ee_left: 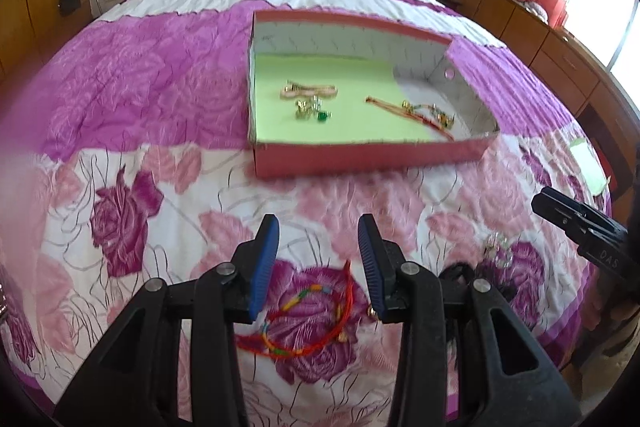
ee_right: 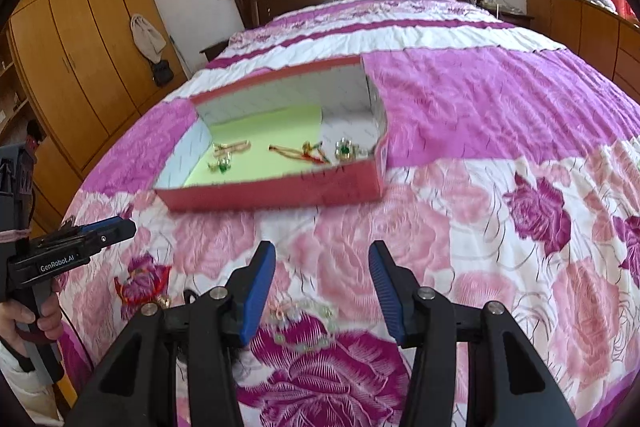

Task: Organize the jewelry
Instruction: 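Move the left gripper to the rainbow cord bracelet while the right approaches the jade bead bracelet, then grasp the rainbow cord bracelet with the left gripper while the right grasps the jade bracelet, then lift both bracelets and carry them over the pink box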

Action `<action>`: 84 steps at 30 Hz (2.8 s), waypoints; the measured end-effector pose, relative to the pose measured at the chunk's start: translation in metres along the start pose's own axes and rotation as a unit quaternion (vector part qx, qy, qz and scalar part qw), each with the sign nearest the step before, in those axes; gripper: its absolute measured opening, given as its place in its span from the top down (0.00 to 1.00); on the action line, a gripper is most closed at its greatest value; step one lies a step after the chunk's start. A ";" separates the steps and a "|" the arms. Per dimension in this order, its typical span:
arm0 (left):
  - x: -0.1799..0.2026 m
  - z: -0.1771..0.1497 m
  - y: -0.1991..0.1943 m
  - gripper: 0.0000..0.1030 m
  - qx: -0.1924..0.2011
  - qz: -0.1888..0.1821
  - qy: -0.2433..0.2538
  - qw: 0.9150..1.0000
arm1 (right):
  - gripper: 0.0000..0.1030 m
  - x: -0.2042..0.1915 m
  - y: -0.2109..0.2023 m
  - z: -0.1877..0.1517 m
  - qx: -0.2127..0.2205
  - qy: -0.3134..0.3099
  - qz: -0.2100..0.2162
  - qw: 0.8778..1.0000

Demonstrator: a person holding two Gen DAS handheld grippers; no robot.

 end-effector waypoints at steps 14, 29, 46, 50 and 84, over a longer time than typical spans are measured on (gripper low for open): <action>-0.011 -0.034 0.010 0.68 -0.043 0.013 0.001 0.999 | 0.50 0.002 0.019 -0.040 -0.062 -0.008 -0.002 0.998; -0.017 -0.056 0.029 0.69 -0.060 0.032 0.026 0.997 | 0.53 0.004 0.036 -0.053 -0.079 -0.020 -0.020 0.996; -0.011 -0.059 0.028 0.92 -0.057 0.039 0.050 0.996 | 0.88 0.006 0.036 -0.051 -0.065 -0.028 -0.037 0.997; -0.009 -0.060 0.026 1.00 -0.052 0.045 0.060 0.996 | 0.89 0.010 0.034 -0.050 -0.061 -0.011 -0.030 0.998; 0.026 -0.020 -0.031 1.00 0.073 -0.008 0.039 0.997 | 0.92 -0.018 -0.038 -0.010 0.071 -0.040 -0.025 0.996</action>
Point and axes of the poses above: each gripper's, at about its wrist camera, not at the fingertips, and y roughly the way its jaws point, x to its right, z to its top, the point moved 8 cm from there along y, roughly the way its jaws point, and after that the axes turned 7 degrees about -z, right-handed, at the moved point
